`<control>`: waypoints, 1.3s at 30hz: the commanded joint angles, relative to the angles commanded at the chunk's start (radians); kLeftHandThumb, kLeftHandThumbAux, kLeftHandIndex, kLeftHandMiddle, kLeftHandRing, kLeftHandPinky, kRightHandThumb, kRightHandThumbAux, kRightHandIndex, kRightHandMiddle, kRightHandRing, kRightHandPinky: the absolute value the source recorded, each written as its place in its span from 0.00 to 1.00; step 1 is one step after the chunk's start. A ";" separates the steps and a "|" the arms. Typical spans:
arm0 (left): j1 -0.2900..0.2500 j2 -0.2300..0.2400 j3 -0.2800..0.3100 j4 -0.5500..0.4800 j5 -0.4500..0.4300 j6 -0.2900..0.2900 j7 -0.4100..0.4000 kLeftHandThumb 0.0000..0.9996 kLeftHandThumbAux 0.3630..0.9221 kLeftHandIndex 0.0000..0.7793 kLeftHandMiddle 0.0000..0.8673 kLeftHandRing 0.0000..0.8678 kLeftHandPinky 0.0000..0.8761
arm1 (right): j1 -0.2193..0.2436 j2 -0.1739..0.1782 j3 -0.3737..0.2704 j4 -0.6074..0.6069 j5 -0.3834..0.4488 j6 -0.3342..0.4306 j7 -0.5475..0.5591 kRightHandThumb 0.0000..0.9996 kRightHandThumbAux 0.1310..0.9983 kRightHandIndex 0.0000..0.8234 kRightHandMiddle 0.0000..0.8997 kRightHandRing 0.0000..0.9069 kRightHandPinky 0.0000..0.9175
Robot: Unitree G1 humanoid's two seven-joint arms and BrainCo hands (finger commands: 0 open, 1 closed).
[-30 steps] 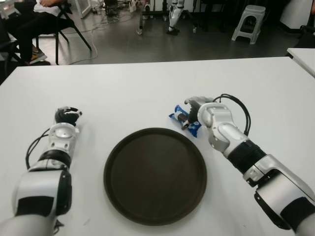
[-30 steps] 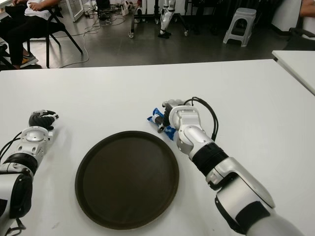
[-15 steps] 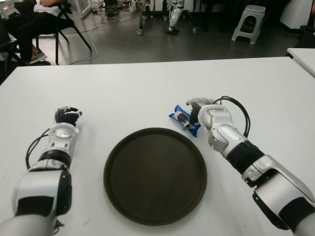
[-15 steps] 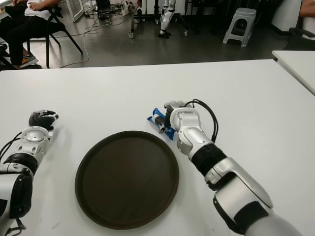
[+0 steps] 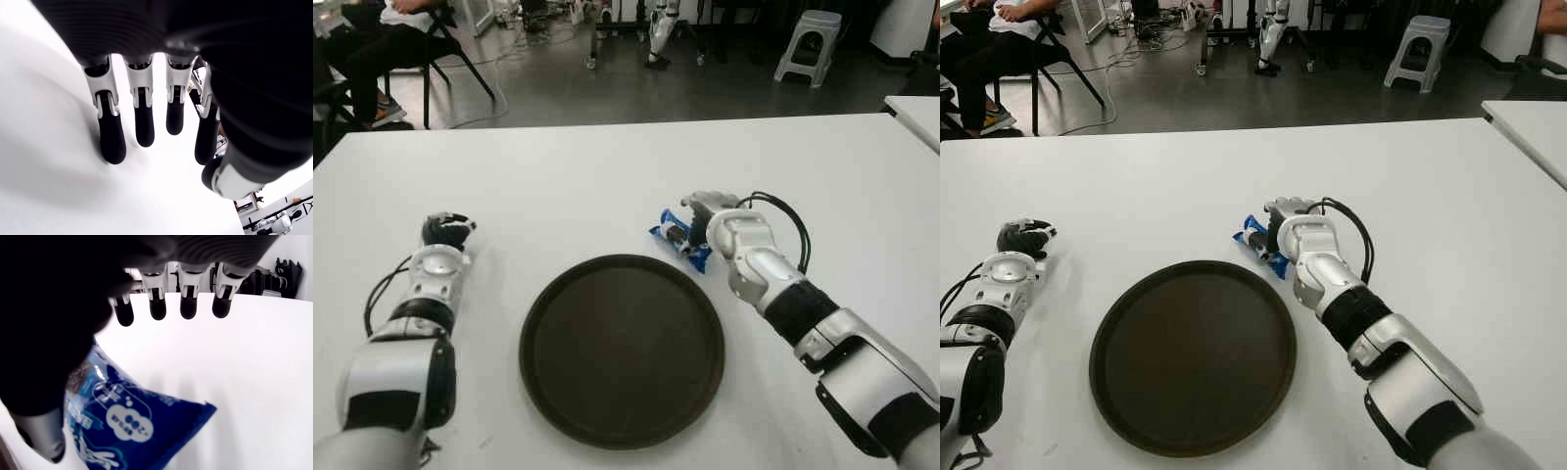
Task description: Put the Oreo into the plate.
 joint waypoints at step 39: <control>-0.001 -0.001 0.003 -0.002 0.001 0.006 0.001 0.67 0.64 0.51 0.20 0.23 0.20 | -0.025 0.032 -0.001 0.037 0.008 0.036 0.083 0.00 0.66 0.00 0.00 0.00 0.00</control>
